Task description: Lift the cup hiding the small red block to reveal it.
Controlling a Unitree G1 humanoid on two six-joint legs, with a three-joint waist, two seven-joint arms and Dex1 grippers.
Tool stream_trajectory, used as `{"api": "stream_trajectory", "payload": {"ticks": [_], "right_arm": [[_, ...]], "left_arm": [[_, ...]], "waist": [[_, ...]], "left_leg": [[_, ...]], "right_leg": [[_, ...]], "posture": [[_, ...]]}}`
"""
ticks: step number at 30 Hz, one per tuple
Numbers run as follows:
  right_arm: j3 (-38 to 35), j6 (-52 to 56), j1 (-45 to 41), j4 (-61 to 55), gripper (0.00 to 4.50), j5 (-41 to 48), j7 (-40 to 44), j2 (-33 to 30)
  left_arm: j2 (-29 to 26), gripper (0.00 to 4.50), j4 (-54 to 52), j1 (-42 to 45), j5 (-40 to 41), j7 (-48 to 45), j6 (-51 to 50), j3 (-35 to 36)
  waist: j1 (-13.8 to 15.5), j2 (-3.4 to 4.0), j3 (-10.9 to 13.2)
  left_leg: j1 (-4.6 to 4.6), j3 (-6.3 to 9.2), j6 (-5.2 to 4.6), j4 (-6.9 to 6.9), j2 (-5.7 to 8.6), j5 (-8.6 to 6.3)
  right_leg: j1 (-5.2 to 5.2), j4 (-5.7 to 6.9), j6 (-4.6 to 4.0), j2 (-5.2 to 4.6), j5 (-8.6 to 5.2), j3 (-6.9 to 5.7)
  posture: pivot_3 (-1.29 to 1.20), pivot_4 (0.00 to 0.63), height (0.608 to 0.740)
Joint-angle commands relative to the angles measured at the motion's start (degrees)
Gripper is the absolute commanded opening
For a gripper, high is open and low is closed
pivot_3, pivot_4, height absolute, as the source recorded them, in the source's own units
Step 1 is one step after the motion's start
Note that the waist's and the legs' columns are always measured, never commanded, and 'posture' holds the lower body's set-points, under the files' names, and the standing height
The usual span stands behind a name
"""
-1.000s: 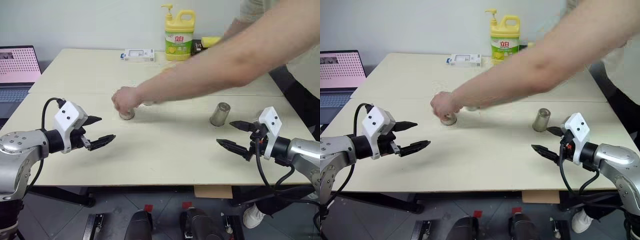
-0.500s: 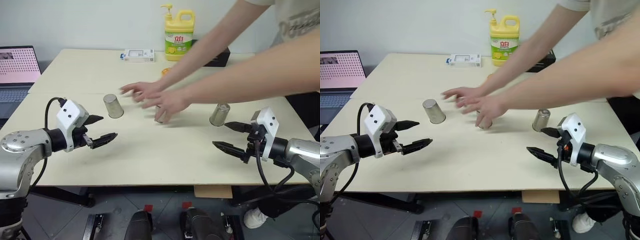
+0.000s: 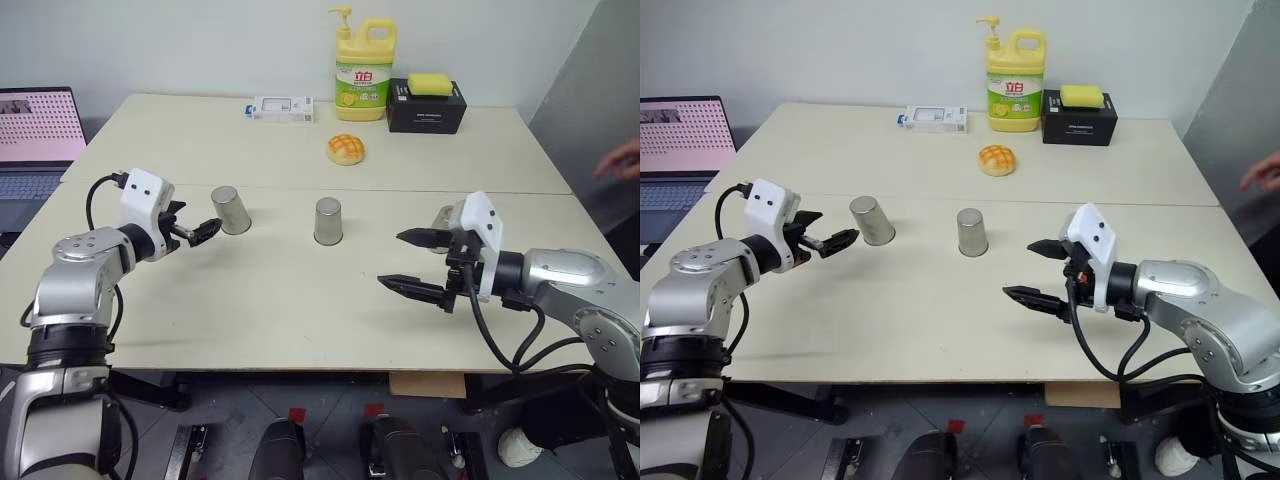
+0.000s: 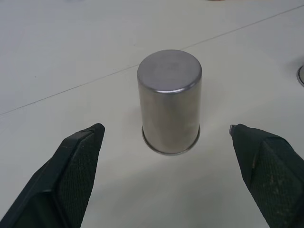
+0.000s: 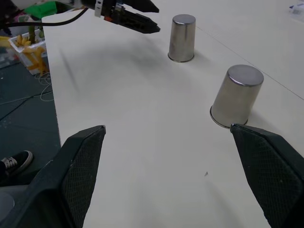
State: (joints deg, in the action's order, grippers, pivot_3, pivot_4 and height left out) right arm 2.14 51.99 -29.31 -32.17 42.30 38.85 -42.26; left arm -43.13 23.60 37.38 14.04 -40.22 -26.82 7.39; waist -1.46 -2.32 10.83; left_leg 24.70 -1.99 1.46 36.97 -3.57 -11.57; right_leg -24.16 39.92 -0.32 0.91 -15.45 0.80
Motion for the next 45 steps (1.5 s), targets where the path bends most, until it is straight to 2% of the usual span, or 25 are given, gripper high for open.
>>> {"api": "stream_trajectory", "payload": {"ticks": [1, 10, 18, 22, 26, 27, 34, 41, 45], "right_arm": [[0.2, 0.2, -2.2, -0.8, 4.47, 0.2, 0.2, 0.5], [0.3, 0.7, -2.8, -1.6, 4.47, 0.1, 0.1, 0.9], [0.1, 1.0, -2.8, -2.0, 4.47, 0.2, 0.3, 0.8], [-0.2, 1.4, -2.5, -2.2, 4.50, 0.5, 0.1, 0.7], [-0.5, 1.6, -2.3, -2.3, 4.50, 0.5, -0.2, 0.7], [-0.5, 1.6, -2.3, -2.2, 4.50, 0.5, -0.2, 0.7], [-0.6, 1.7, -2.3, -2.3, 4.50, 0.4, -0.4, 0.7], [-1.3, 2.2, -1.9, -2.5, 4.50, 0.9, -0.7, 0.8], [-1.1, 2.1, -2.0, -2.1, 4.50, 0.7, -0.5, 0.9]], "left_arm": [[1.4, 4.50, 9.1, 7.0, -2.7, -0.8, 5.5, -1.6], [5.8, 4.50, 34.4, 21.6, -8.5, -0.6, 15.6, -4.5], [9.1, 4.50, 45.7, 26.9, -11.4, 2.6, 19.6, -4.1], [9.4, 3.70, 47.7, 27.8, -11.3, 4.3, 20.0, -2.9], [9.5, 2.75, 48.2, 28.0, -11.5, 3.8, 20.2, -2.5], [9.5, 2.69, 48.3, 28.0, -11.6, 3.8, 20.3, -2.4], [8.5, 2.68, 46.6, 27.6, -10.9, 1.5, 20.2, -1.6], [4.5, 2.68, 29.6, 24.5, -7.2, -3.6, 15.4, 0.6], [2.3, 2.68, 23.2, 20.0, -7.4, -0.6, 13.3, 1.9]], "waist": [[0.0, -0.03, 0.0], [0.0, -0.05, 0.0], [-0.1, -0.05, 0.0], [-0.1, -0.05, 0.0], [-0.1, -0.05, 0.0], [-0.1, -0.05, 0.0], [-0.1, -0.05, 0.0], [-0.2, -0.06, 0.0], [-0.2, -0.05, 0.0]], "left_leg": [[0.00, 0.01, 0.00, 0.01, 0.00, 0.00], [0.03, -0.04, 0.00, 0.04, 0.05, 0.00], [0.04, -0.03, 0.00, 0.04, 0.04, 0.00], [0.04, -0.03, 0.00, 0.04, 0.04, 0.00], [0.04, -0.03, 0.00, 0.03, 0.05, 0.00], [0.04, -0.03, 0.00, 0.03, 0.05, 0.00], [0.04, -0.03, 0.00, 0.04, 0.05, 0.00], [0.06, -0.02, 0.01, 0.03, 0.00, 0.01], [0.00, -0.01, 0.01, 0.02, -0.03, 0.01]], "right_leg": [[0.02, 0.01, 0.00, 0.00, 0.00, -0.02], [0.02, 0.01, 0.00, 0.01, 0.01, -0.07], [0.00, 0.03, 0.00, 0.02, 0.01, -0.11], [0.00, 0.03, 0.00, 0.02, 0.01, -0.11], [0.00, 0.03, 0.00, 0.02, 0.01, -0.11], [0.00, 0.03, 0.00, 0.02, 0.01, -0.11], [0.00, 0.04, 0.00, 0.02, 0.01, -0.12], [-0.02, 0.04, 0.00, 0.02, 0.01, -0.11], [0.00, 0.06, 0.00, 0.01, 0.01, -0.04]], "posture": [[0.00, 0.150, 0.740], [0.00, 0.150, 0.740], [0.00, 0.150, 0.740], [0.00, 0.150, 0.740], [0.00, 0.150, 0.740], [0.00, 0.150, 0.740], [0.00, 0.150, 0.740], [0.00, 0.150, 0.740], [0.00, 0.150, 0.740]]}}
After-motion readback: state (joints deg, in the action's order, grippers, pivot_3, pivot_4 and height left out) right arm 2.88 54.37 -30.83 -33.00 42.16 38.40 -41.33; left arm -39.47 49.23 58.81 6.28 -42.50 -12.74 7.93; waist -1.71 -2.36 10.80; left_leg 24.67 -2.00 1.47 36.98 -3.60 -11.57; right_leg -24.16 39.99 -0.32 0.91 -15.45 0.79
